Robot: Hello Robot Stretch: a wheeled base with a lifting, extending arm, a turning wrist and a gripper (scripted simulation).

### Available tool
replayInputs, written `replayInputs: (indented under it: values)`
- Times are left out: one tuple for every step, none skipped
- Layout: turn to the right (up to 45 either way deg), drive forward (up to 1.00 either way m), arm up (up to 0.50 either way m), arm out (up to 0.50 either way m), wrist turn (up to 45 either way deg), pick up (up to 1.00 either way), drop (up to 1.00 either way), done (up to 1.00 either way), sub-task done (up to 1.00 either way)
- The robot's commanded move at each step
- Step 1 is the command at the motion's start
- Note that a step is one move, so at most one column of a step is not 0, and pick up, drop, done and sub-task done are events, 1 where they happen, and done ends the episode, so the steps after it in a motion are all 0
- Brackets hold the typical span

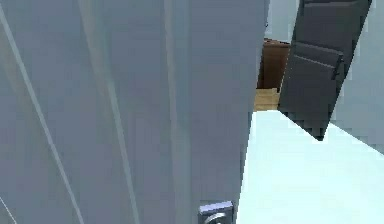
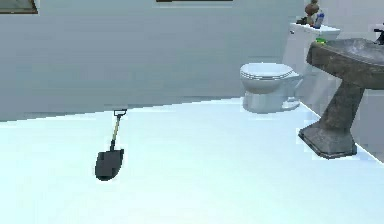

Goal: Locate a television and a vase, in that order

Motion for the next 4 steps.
replayInputs:
  values:
    - [45.0,0.00,0.00,0.00,0.0,0.00,0.00,0.00,0.00]
    - [45.0,0.00,0.00,0.00,0.0,0.00,0.00,0.00,0.00]
    - [45.0,0.00,0.00,0.00,0.0,0.00,0.00,0.00,0.00]
    - [33.0,0.00,0.00,0.00,0.0,0.00,0.00,0.00,0.00]
